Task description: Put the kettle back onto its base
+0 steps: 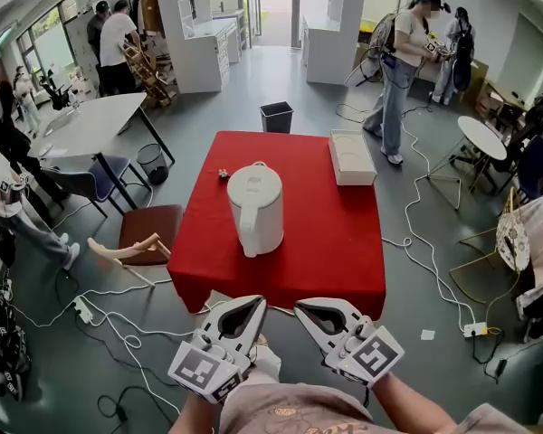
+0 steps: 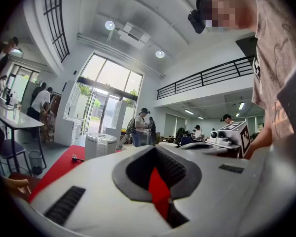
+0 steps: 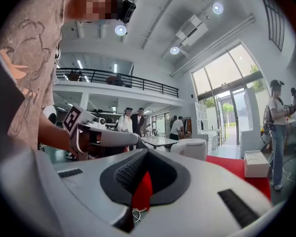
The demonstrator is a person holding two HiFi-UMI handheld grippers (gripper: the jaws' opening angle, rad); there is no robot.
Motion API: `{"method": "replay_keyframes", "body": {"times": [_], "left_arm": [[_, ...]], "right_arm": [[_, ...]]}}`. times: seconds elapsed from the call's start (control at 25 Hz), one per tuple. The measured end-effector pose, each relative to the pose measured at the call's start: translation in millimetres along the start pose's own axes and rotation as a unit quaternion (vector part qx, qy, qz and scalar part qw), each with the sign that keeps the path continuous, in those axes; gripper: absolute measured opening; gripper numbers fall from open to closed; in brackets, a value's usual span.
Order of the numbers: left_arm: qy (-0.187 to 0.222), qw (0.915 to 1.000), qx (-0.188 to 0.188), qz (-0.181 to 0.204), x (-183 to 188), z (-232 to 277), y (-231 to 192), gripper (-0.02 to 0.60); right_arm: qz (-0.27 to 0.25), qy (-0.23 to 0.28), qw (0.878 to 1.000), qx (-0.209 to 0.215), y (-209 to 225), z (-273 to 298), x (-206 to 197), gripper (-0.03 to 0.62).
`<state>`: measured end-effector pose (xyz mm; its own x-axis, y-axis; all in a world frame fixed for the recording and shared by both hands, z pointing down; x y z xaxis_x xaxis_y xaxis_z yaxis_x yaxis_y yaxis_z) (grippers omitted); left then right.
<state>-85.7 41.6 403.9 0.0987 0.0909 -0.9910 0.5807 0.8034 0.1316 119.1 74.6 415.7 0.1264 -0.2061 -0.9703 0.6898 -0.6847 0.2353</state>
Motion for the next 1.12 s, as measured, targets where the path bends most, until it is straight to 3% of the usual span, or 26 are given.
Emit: {"method": "replay_keyframes", "body": {"times": [0.24, 0.44, 0.76, 1.12], "left_arm": [[-0.008, 0.9999, 0.007, 0.009, 13, -21, 55, -0.012], [0.000, 0.9999, 0.011, -0.010, 23, -39, 81, -0.014], [-0.018, 0.9998, -0.002, -0.008, 21, -76, 95, -0.014], [-0.009, 0.9999, -0.002, 0.015, 17, -104, 83, -0.014]], "right_arm": [[-0.009, 0.012, 1.000, 0.012, -27, -42, 4, 0.003], [0.001, 0.021, 1.000, 0.005, -51, -66, 5, 0.002], [0.028, 0.038, 0.999, -0.017, -89, -73, -11, 0.002], [0.027, 0.036, 0.999, -0.017, -113, -50, -18, 0.002]]}}
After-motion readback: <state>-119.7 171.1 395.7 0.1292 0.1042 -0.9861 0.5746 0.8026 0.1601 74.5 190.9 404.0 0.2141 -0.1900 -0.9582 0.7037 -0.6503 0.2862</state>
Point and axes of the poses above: the fingertips, and each gripper's own axes: z forward along the fingers, y to its right, x out of its top, the point moved 10 cm from there along -z, backward along the fingers, and after that the axes turned 14 degrees about z, right-handed, at the moved point
